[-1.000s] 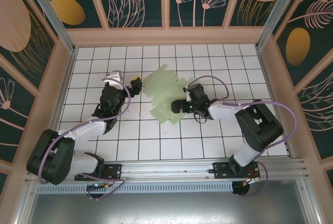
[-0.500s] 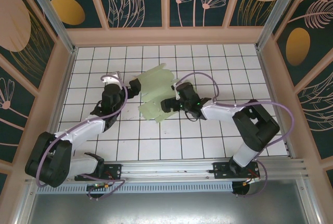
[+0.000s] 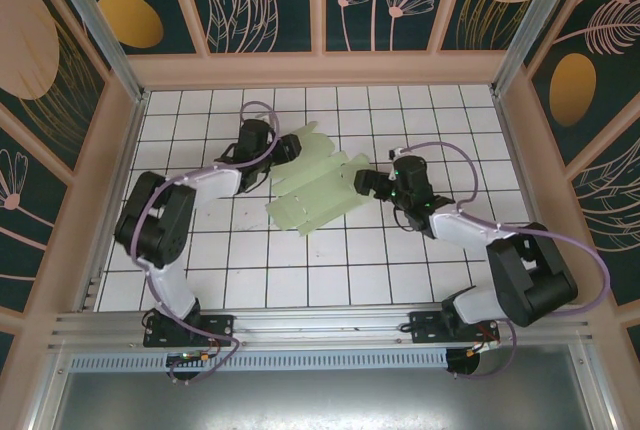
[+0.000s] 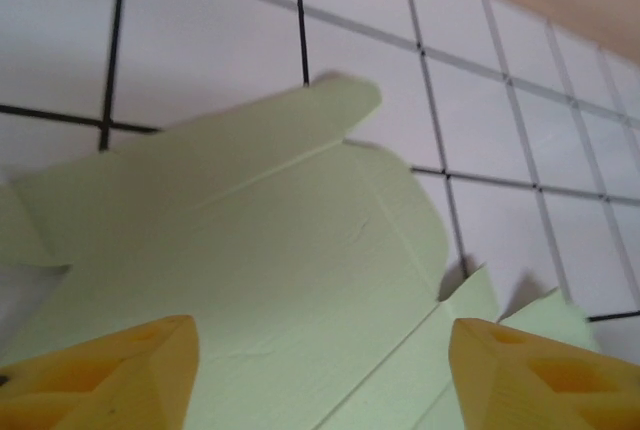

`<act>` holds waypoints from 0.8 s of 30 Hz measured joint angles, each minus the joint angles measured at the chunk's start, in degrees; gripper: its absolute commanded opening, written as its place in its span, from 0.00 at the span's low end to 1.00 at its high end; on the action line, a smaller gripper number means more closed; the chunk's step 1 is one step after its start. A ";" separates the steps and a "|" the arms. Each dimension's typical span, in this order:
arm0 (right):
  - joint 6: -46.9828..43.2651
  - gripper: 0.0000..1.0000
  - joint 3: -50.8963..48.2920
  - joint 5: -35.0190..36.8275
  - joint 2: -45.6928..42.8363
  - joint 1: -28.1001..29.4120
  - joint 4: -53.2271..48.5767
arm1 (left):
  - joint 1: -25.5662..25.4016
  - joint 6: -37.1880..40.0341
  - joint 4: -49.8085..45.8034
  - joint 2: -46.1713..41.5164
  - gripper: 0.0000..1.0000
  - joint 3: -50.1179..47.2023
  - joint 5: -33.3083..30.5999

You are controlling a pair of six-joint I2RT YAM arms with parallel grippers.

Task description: Fold the paper box

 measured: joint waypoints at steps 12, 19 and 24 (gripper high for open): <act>0.48 0.79 -0.35 -13.29 3.91 -13.46 1.31 | 0.00 11.41 -11.58 13.51 0.51 13.00 9.18; -0.31 0.68 3.98 -24.24 14.58 -18.88 3.02 | 0.00 15.61 -13.42 15.72 0.53 16.48 11.69; 0.33 0.61 6.03 -30.84 18.64 -19.02 6.01 | 0.00 16.50 -13.40 15.69 0.54 16.48 12.20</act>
